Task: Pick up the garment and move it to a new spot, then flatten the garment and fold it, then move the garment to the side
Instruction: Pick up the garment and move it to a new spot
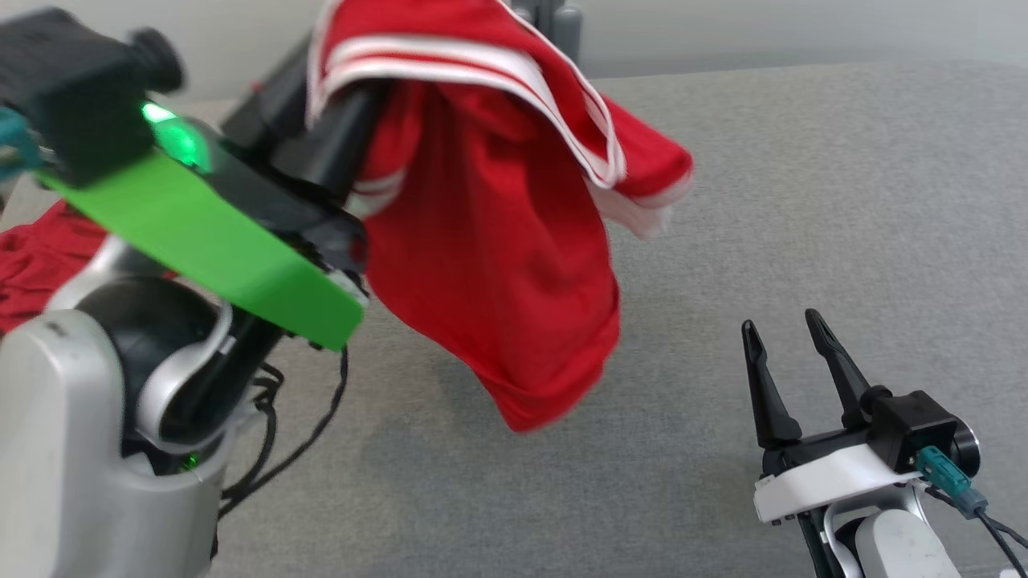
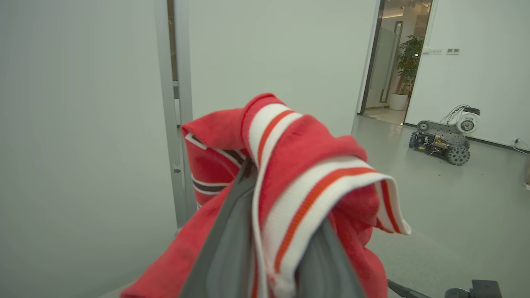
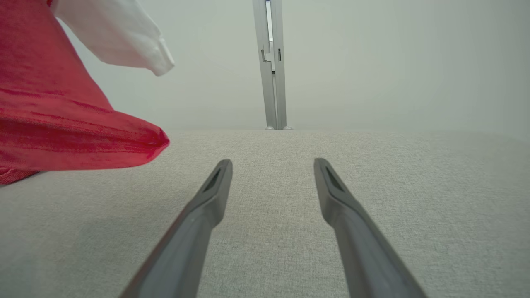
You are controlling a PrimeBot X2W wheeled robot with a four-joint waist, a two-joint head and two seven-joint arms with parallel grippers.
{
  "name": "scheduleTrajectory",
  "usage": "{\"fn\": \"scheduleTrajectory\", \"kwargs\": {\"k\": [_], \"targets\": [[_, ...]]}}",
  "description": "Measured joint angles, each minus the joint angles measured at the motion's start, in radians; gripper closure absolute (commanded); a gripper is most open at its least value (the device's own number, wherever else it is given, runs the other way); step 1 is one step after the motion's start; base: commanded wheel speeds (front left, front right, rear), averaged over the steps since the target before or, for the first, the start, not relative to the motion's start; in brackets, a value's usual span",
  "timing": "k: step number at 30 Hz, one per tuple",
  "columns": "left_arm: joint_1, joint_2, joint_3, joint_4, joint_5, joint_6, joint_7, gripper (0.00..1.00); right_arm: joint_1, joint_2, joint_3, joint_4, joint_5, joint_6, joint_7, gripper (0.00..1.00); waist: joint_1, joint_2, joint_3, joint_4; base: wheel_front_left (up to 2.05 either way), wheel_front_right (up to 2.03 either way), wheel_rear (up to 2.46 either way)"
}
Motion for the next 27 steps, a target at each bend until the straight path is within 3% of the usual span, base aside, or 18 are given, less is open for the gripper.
{"fn": "scheduleTrajectory", "kwargs": {"k": [6,12,13,15,16,21,27], "targets": [[0.063,-0.058,-0.119,0.125,0.010,0.002,0.002,1.00,-0.003,0.012,0.006,-0.002,0.011,0.000,0.000,0.00,0.0000,0.0000,-0.001,-0.104,0.00,0.00,0.00],[0.028,-0.086,-0.149,0.546,0.142,0.001,-0.191,1.00,-0.042,0.014,0.040,-0.002,0.039,0.000,0.000,0.00,0.0000,0.0000,0.016,-0.209,0.00,0.00,0.00],[0.005,-0.087,-0.151,0.623,0.184,0.000,-0.262,0.81,-0.046,0.014,0.044,-0.002,0.053,0.000,0.000,0.00,0.0000,0.0000,0.021,-0.227,0.00,0.00,0.00],[-0.041,-0.098,-0.147,0.780,0.243,0.012,-0.395,0.26,-0.052,0.013,0.050,-0.001,0.072,0.000,0.000,0.00,0.0000,0.0000,0.031,-0.262,0.00,0.00,0.00],[-0.053,-0.097,-0.158,0.843,0.265,0.012,-0.433,0.04,-0.054,0.013,0.053,0.001,0.076,0.000,0.000,0.00,0.0000,0.0000,0.035,-0.276,0.00,0.00,0.00],[-0.090,-0.126,-0.201,1.142,0.331,0.020,-0.587,0.00,-0.041,0.014,0.057,0.007,0.084,0.000,0.000,0.00,0.0000,0.0000,0.055,-0.341,0.00,0.00,0.00],[-0.090,-0.163,-0.176,1.247,0.289,0.035,-0.751,0.00,-0.007,0.014,0.015,0.005,0.060,0.000,0.000,0.00,0.0000,0.0000,0.050,-0.351,0.00,0.00,0.00]]}}
